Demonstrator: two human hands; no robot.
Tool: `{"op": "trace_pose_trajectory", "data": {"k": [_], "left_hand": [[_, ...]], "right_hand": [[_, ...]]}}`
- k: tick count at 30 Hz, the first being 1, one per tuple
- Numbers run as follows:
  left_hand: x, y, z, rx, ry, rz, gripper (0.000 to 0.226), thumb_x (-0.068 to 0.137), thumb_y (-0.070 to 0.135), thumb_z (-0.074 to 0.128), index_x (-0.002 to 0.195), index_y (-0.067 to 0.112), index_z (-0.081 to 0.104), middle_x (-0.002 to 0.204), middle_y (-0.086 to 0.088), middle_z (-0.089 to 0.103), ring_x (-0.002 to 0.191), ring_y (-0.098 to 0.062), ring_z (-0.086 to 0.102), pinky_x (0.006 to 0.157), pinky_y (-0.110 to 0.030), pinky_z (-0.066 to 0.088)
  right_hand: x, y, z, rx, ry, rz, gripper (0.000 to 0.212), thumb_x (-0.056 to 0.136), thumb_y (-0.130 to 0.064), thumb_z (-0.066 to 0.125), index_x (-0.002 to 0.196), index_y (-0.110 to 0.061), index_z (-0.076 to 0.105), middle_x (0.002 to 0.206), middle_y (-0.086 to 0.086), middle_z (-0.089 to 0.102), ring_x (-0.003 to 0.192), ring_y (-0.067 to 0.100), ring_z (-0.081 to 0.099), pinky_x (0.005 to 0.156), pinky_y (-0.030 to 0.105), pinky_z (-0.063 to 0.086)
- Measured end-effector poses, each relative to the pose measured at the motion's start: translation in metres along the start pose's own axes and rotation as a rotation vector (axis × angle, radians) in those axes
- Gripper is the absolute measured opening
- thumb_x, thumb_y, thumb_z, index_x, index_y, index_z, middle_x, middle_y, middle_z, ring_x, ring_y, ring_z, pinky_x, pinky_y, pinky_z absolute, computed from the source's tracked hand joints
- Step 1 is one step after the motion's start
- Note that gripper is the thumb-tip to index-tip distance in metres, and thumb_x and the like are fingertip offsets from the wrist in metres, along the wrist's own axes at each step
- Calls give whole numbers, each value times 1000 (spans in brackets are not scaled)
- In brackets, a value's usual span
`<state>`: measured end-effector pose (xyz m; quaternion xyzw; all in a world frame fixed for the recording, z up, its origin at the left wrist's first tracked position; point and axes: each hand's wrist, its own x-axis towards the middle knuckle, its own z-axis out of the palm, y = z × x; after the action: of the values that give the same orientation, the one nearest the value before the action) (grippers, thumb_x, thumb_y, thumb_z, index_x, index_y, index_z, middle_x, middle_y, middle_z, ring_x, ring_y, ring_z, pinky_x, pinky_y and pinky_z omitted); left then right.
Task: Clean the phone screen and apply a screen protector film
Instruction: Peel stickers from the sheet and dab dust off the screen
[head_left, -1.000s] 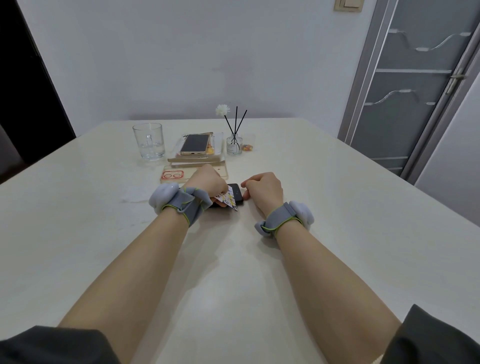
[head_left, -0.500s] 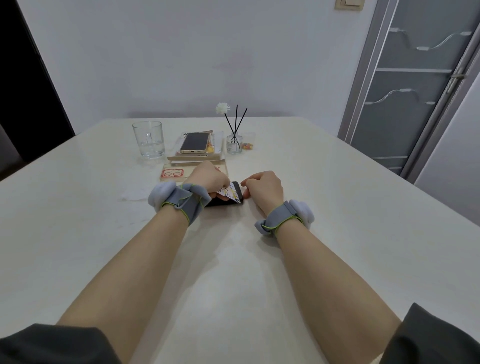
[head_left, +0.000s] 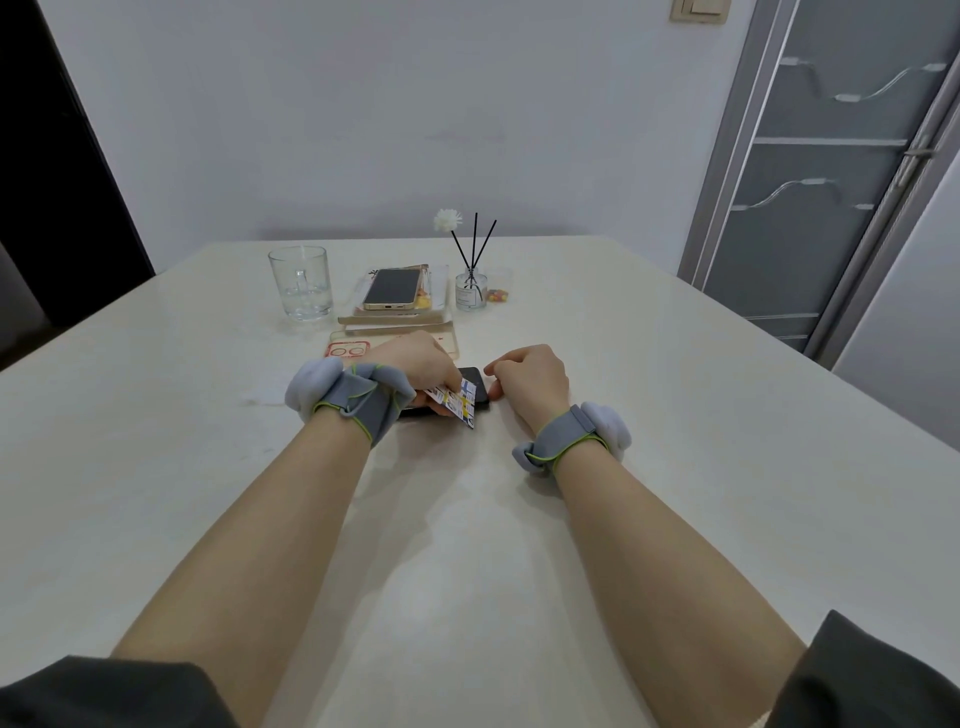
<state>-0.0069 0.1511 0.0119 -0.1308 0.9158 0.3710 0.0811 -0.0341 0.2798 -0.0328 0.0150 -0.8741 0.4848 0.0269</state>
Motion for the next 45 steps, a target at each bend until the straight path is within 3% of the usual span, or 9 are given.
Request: {"op": "trace_pose_trajectory", "data": {"k": [7, 11, 15, 21, 27, 34, 37, 41, 45], "left_hand": [[-3, 0, -2, -28, 18, 22, 12, 87, 5, 60, 80, 11, 53, 69, -7, 61, 28, -5, 55, 32, -12, 42], [-5, -2, -4, 4, 40, 37, 10, 87, 4, 59, 95, 8, 56, 74, -3, 57, 49, -12, 61, 34, -10, 43], [-8, 5, 4, 55, 1, 52, 4, 89, 5, 57, 87, 5, 53, 76, -11, 59, 69, -27, 60, 72, -33, 56], [-7, 3, 1, 7, 15, 35, 7, 88, 6, 59, 94, 8, 55, 73, -2, 57, 61, -15, 58, 45, -15, 48], [-10, 8, 6, 80, -11, 57, 10, 90, 9, 57, 97, 4, 54, 86, -16, 64, 75, -26, 60, 68, -27, 46], [-7, 4, 4, -19, 15, 60, 8, 88, 5, 58, 83, 10, 56, 71, -3, 57, 34, -4, 56, 37, -13, 46], [-8, 3, 2, -48, 45, 60, 6, 87, 4, 58, 92, 8, 56, 72, -3, 56, 52, -11, 58, 37, -11, 46], [-8, 3, 8, -46, 29, 86, 12, 88, 5, 58, 79, 12, 55, 70, -1, 54, 42, -6, 58, 31, -7, 39], [-5, 6, 10, -34, 29, 96, 6, 87, 7, 60, 92, 8, 57, 73, -6, 60, 55, -16, 59, 42, -11, 46]], "right_hand": [[0, 0, 0, 6, 2, -3, 28, 79, -9, 51, 87, -13, 77, 63, 1, 66, 101, 21, 61, 103, 40, 41], [-1, -1, -1, 9, 1, 1, 28, 80, -9, 51, 89, -13, 77, 68, 4, 69, 101, 21, 61, 103, 39, 41], [-2, -1, -1, 7, -1, 1, 27, 80, -10, 52, 89, -13, 77, 69, 4, 69, 101, 21, 61, 103, 40, 41], [-2, -1, -2, 9, -3, 2, 27, 80, -10, 52, 89, -14, 77, 67, 3, 68, 101, 21, 61, 104, 39, 40], [-2, -2, -2, 5, -2, 2, 27, 80, -10, 52, 89, -13, 77, 69, 4, 69, 102, 21, 61, 103, 40, 41], [-3, -2, -1, 15, 0, 2, 26, 80, -10, 52, 89, -13, 77, 70, 5, 70, 101, 22, 62, 103, 40, 41], [-3, -2, 0, 18, -1, 1, 27, 80, -9, 52, 88, -13, 77, 70, 5, 70, 100, 21, 62, 103, 41, 41], [-3, -2, -1, 14, 5, -5, 27, 80, -9, 52, 88, -12, 77, 72, 6, 71, 100, 22, 62, 103, 41, 41], [-3, -2, -2, 8, 2, -5, 27, 81, -9, 52, 89, -12, 77, 76, 7, 73, 101, 22, 62, 103, 40, 41]]}}
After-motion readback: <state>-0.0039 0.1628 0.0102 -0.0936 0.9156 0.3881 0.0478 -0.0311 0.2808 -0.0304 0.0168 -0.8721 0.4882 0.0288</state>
